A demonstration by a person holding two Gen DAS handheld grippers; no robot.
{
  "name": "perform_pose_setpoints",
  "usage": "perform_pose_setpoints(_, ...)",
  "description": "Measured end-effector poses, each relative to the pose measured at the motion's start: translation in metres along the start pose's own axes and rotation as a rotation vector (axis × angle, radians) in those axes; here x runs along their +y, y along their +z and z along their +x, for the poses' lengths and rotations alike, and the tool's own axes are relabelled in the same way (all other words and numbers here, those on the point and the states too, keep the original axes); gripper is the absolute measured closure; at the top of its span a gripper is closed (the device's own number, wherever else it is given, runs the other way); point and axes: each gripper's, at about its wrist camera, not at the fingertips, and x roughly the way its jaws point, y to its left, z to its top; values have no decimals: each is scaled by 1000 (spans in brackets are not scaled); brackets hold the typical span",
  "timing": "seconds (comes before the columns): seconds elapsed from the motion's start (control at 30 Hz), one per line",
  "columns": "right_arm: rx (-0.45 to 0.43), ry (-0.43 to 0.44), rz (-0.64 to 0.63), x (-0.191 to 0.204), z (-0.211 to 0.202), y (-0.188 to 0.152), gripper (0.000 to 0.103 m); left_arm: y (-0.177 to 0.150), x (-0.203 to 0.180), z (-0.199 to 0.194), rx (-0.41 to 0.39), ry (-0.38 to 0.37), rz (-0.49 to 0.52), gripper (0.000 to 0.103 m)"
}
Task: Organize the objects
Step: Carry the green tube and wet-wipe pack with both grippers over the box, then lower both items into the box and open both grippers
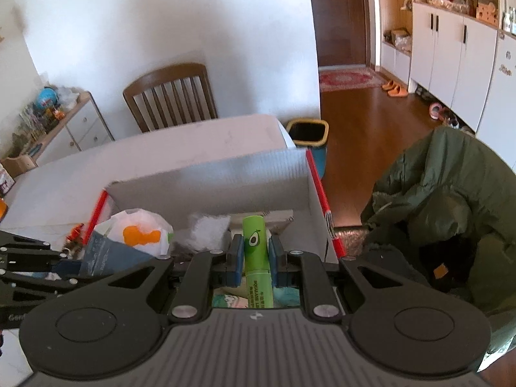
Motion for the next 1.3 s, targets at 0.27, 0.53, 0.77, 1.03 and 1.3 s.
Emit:
perform_pose_setpoints(0.27, 60, 2, -14, -8, 34, -8, 87, 12, -15, 22, 22, -3, 46, 84)
perform_pose_setpoints(0.53, 96, 2, -20, -13, 51, -12, 87, 27, -29, 51, 64, 7, 74, 84)
perform_pose_setpoints(0.77, 115, 14, -18, -17, 57, -16, 88, 32, -32, 67, 95, -8, 76, 81)
perform_pose_setpoints(1.03, 110, 30, -18, -19, 48, -13, 87, 33, -32, 69, 89, -3, 72, 75)
perform_pose_setpoints(1.3, 103, 42, -22, -16, 25, -11, 87, 28, -35, 64, 79, 4, 71, 65)
